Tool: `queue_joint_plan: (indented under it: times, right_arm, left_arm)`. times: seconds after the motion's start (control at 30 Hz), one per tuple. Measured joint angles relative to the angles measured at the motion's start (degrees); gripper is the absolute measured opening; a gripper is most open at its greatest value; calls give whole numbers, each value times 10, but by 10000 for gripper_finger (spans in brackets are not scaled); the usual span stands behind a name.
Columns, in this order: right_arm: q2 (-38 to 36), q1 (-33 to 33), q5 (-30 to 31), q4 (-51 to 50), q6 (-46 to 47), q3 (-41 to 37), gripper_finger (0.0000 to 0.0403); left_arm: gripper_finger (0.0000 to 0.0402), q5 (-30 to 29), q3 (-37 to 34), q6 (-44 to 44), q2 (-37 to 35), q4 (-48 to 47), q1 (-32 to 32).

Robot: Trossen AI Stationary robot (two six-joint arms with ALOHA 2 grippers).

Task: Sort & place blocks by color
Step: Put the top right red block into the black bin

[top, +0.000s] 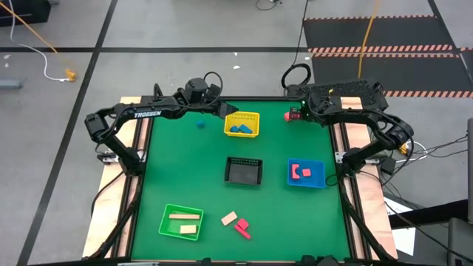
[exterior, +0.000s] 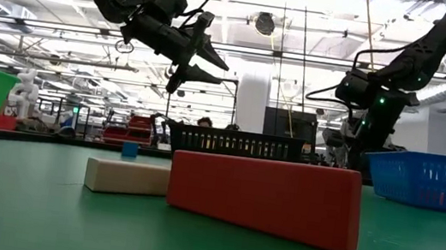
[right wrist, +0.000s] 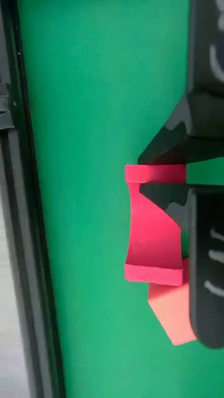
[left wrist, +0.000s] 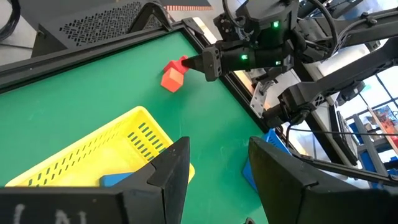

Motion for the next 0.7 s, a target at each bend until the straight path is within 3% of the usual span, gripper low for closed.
queue_joint_plan:
  times: [0.33, 0.5, 0.7]
  right_arm:
    - [-60, -1, 9, 126, -13, 0, 14]
    - [-96, 6, -95, 214, -45, 0, 14]
    - [-115, 39, -191, 289, 47, 0, 14]
  left_arm:
    - [166, 0, 0, -2, 0, 0, 0]
    - [166, 0, 0, 33, 0, 22, -5]
    - [166, -1, 0, 236, 0, 85, -44]
